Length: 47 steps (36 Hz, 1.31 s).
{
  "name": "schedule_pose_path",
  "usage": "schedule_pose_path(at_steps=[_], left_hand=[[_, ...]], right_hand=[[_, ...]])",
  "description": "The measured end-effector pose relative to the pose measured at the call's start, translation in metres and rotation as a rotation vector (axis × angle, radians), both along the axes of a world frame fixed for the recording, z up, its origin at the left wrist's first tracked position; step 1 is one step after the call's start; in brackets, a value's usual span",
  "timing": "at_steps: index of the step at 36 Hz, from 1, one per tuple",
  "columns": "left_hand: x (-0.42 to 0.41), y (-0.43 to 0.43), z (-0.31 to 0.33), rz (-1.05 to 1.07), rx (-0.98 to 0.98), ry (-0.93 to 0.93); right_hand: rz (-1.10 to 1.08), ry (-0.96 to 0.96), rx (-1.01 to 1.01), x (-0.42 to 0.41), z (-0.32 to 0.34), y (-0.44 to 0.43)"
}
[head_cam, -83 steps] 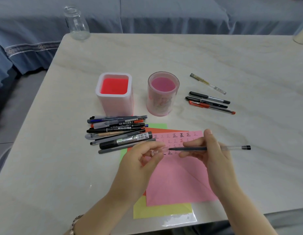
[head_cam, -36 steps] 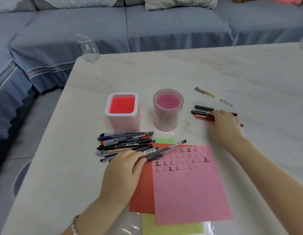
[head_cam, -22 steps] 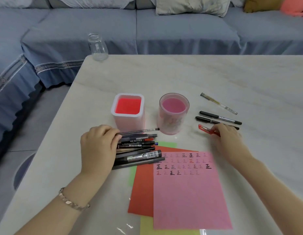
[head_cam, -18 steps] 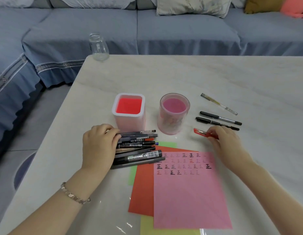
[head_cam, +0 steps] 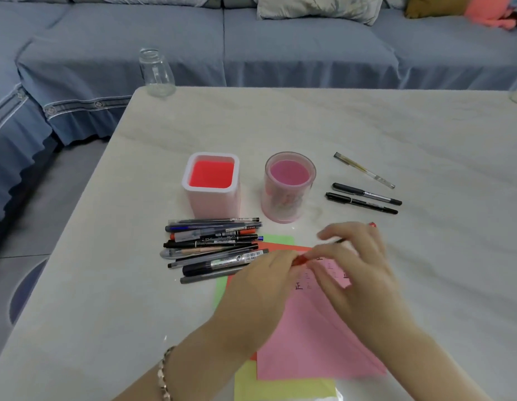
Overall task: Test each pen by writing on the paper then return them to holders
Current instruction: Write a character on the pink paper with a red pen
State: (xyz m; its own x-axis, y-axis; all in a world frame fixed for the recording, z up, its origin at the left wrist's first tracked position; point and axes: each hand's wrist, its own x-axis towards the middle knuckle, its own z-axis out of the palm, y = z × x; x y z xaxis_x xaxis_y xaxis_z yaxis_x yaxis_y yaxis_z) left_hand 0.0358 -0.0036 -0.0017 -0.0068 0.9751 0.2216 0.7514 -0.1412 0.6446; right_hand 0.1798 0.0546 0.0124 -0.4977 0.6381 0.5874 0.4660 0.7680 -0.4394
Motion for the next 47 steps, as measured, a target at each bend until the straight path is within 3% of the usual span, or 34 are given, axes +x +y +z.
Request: schedule_pose_path(at_steps=[2,4,7,9,16,22,25,28,32,39,43,47], left_hand=[[0.002,0.000,0.004,0.081,-0.054,-0.134],[0.004,0.000,0.004,0.082,-0.038,-0.204],[0.008,0.001,0.006,-0.040,-0.016,-0.221],[0.012,0.002,0.004,-0.137,-0.021,-0.195],[0.015,-0.005,-0.003,-0.146,-0.109,-0.317],[0.004,-0.006,0.001,-0.202,-0.198,-0.289],[0.001,-0.011,-0.002,-0.169,-0.146,-0.122],[-0.007,-0.014,-0.016,-0.055,-0.078,0.053],[-0.021,-0.015,-0.045,0.060,0.166,0.348],[-0.029,-0.021,-0.066,0.074,0.218,0.525],[-0.008,-0.018,-0.059,0.057,0.260,0.418],[0.023,-0.014,-0.054,-0.142,0.179,0.343]], right_hand=[[-0.195,0.169,-0.157,-0.001,0.004,-0.009],[-0.364,0.368,-0.509,-0.003,0.008,-0.014],[-0.272,0.573,-1.084,-0.002,0.006,-0.012],[-0.119,0.663,-1.274,-0.004,0.004,-0.011],[-0.249,0.720,-1.240,-0.019,-0.010,-0.015],[-0.068,0.730,-1.249,-0.012,-0.005,-0.017],[-0.052,0.748,-1.236,-0.010,-0.006,-0.019],[-0.184,0.775,-1.157,-0.006,-0.010,-0.017],[-0.346,0.747,-1.112,0.008,-0.019,-0.014],[-0.481,0.709,-1.109,0.033,-0.032,-0.013],[-0.515,0.700,-1.056,0.044,-0.036,-0.011],[-0.476,0.754,-1.039,0.049,-0.038,-0.006]])
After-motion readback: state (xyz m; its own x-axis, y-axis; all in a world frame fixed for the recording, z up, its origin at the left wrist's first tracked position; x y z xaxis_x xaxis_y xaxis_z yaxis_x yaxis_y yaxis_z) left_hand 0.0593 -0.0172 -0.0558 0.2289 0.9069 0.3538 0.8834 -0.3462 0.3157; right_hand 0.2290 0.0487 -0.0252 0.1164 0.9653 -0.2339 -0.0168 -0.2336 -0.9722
